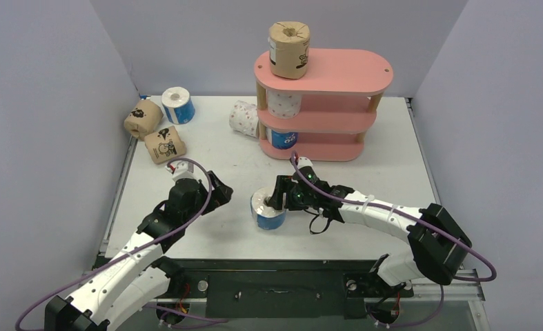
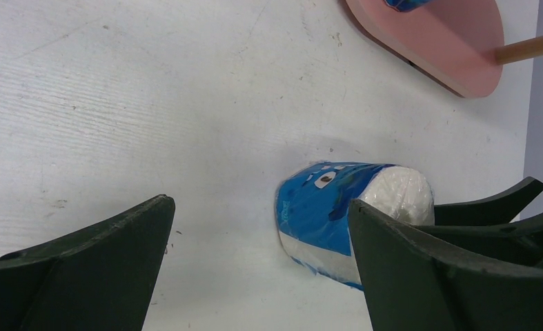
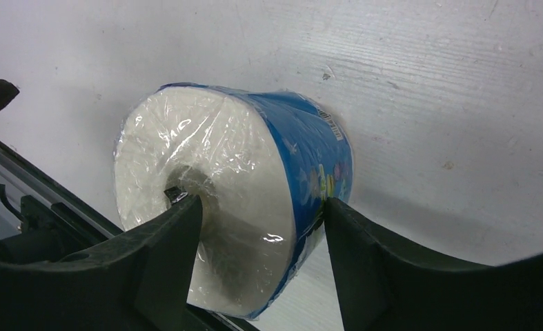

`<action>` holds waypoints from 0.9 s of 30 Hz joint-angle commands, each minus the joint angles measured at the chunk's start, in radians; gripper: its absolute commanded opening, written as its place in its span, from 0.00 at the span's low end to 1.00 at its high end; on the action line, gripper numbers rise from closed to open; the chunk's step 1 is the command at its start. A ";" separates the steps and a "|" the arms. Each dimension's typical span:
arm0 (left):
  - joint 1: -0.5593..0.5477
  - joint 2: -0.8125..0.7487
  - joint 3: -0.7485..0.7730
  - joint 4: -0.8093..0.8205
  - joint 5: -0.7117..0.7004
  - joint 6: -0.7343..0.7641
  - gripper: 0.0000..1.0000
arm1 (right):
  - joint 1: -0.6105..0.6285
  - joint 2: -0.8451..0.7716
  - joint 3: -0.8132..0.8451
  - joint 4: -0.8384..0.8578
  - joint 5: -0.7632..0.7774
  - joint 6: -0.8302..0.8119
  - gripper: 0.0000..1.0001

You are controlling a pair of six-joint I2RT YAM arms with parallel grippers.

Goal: Place and organize the paper towels onto the shelf
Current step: Pick up the paper towel from the center of the board.

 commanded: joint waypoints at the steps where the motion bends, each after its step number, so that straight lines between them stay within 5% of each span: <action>1: 0.009 -0.007 -0.005 0.053 0.012 0.000 0.96 | 0.002 0.016 0.039 0.032 0.010 0.018 0.57; 7: 0.014 -0.014 -0.018 0.055 0.018 -0.007 0.96 | -0.003 -0.021 0.027 0.032 0.031 0.030 0.37; 20: 0.021 -0.010 -0.029 0.067 0.029 -0.012 0.96 | -0.300 -0.283 -0.010 -0.080 0.131 0.052 0.33; 27: 0.023 0.006 -0.039 0.088 0.051 -0.023 0.96 | -0.469 -0.283 -0.028 -0.042 0.209 0.190 0.32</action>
